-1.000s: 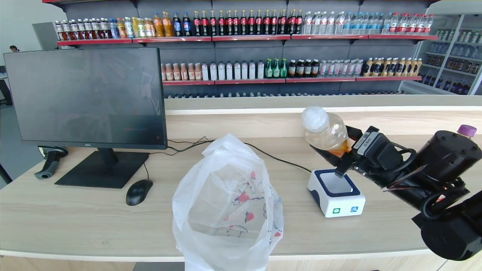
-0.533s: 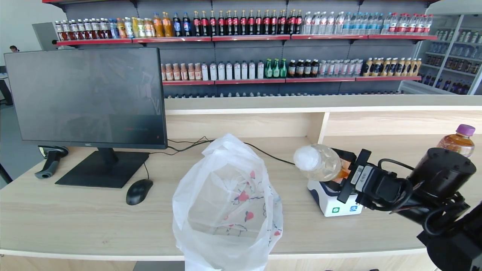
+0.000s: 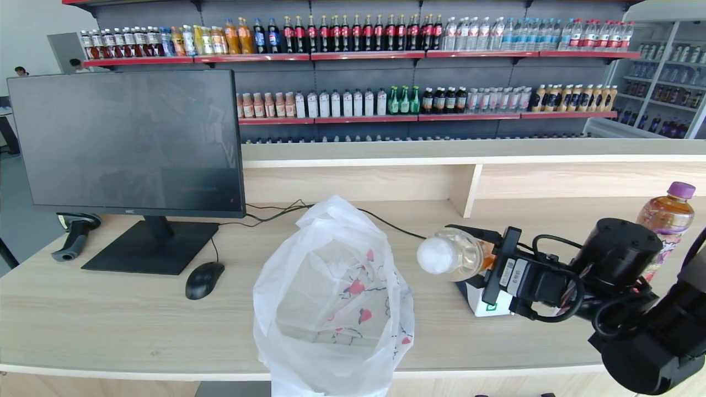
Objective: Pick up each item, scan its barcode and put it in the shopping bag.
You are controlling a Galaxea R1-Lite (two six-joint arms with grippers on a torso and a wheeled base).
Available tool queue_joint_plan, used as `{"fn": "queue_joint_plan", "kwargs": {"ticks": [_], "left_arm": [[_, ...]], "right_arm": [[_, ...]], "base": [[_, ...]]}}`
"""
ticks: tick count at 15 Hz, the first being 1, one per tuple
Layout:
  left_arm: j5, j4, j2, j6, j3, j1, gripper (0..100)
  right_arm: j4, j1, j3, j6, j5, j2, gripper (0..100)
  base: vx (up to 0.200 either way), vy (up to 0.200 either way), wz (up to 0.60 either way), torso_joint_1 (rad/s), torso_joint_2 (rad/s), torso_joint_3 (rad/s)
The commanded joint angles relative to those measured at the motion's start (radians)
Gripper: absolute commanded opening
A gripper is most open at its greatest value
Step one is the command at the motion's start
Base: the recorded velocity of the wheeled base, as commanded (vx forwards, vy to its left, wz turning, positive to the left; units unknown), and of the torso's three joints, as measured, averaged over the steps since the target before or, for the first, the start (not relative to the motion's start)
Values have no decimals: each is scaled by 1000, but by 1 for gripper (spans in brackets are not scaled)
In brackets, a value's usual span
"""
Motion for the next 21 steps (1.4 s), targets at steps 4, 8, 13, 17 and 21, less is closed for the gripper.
{"fn": "queue_joint_plan", "kwargs": {"ticks": [4,8,13,17,21], "left_arm": [[0,-6,0,7,0,0,100],[-3,-5,0,41,0,0,100],[-2,-1,0,39,0,0,100],[-2,-1,0,39,0,0,100],[-2,-1,0,39,0,0,100]], "right_arm": [[0,-55,-32,-7,58,34,0],[0,-107,-57,-11,81,38,0],[0,-109,-101,1,80,53,0],[0,-107,-106,9,80,57,0],[0,-96,-106,10,80,64,0]], "base": [[0,0,0,0,0,0],[0,0,0,0,0,0],[0,0,0,0,0,0],[0,0,0,0,0,0],[0,0,0,0,0,0]]}}
